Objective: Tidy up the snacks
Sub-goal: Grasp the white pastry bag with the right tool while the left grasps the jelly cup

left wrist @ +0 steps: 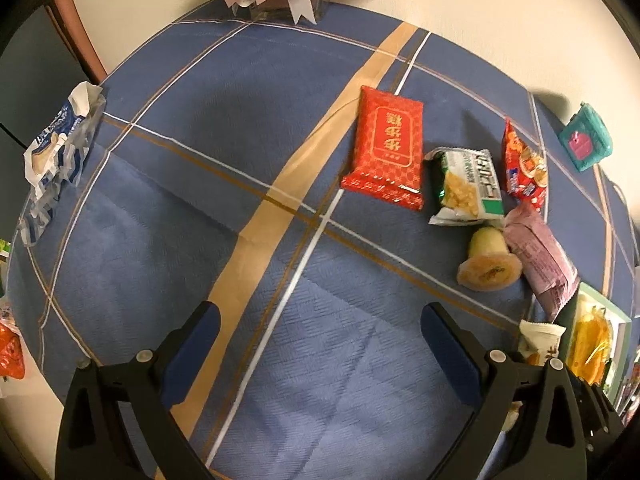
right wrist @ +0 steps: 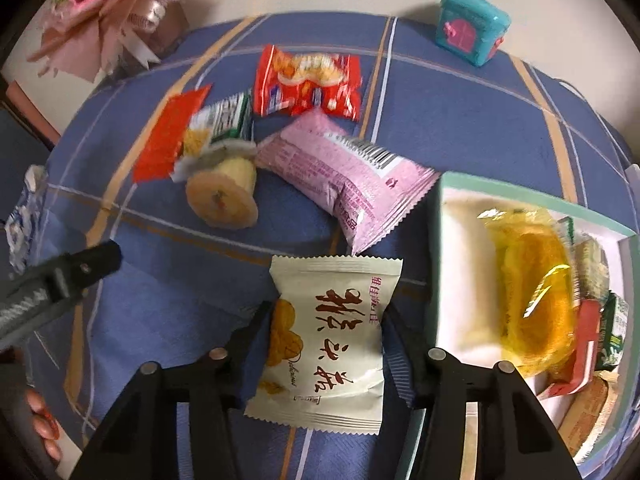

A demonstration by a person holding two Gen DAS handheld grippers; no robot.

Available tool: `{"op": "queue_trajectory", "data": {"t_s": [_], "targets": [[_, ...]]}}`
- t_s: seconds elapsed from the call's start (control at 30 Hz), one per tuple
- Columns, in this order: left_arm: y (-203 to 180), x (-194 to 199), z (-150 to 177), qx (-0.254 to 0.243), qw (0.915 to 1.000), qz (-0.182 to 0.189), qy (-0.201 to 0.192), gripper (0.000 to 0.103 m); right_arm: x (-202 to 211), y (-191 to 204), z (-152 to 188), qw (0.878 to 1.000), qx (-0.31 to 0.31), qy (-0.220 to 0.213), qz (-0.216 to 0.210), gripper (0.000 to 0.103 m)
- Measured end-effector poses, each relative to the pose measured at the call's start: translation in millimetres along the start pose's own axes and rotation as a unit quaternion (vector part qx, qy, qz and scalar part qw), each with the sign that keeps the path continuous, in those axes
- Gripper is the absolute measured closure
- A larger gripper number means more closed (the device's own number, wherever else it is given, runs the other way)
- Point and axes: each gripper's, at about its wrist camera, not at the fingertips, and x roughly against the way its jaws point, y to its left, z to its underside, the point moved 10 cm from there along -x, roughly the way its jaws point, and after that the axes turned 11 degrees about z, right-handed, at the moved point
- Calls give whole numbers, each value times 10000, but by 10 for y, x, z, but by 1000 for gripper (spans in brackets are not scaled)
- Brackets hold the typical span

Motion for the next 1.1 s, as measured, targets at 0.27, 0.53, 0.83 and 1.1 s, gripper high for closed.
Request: {"op": "queue_trajectory", "data": {"t_s": [0.27,0.53,0.83,1.1], "targets": [[-212,71,-77,126,9990,416,-137,3,395,-235,-193,9986,-310,-373,-221,47],[-642,-54,-141,-171,9969,747,-178,3,444,-599,-338,9969,-589,-527,0,47],[-955,-224,-161,-480,9953,823,-150,11,453,-916,-402,9954,-788,-545,26,47],[-1047,-409,-181,-563,9953,779,-87,34,417,-991,-402,9949,-871,-514,-54,47]]}}
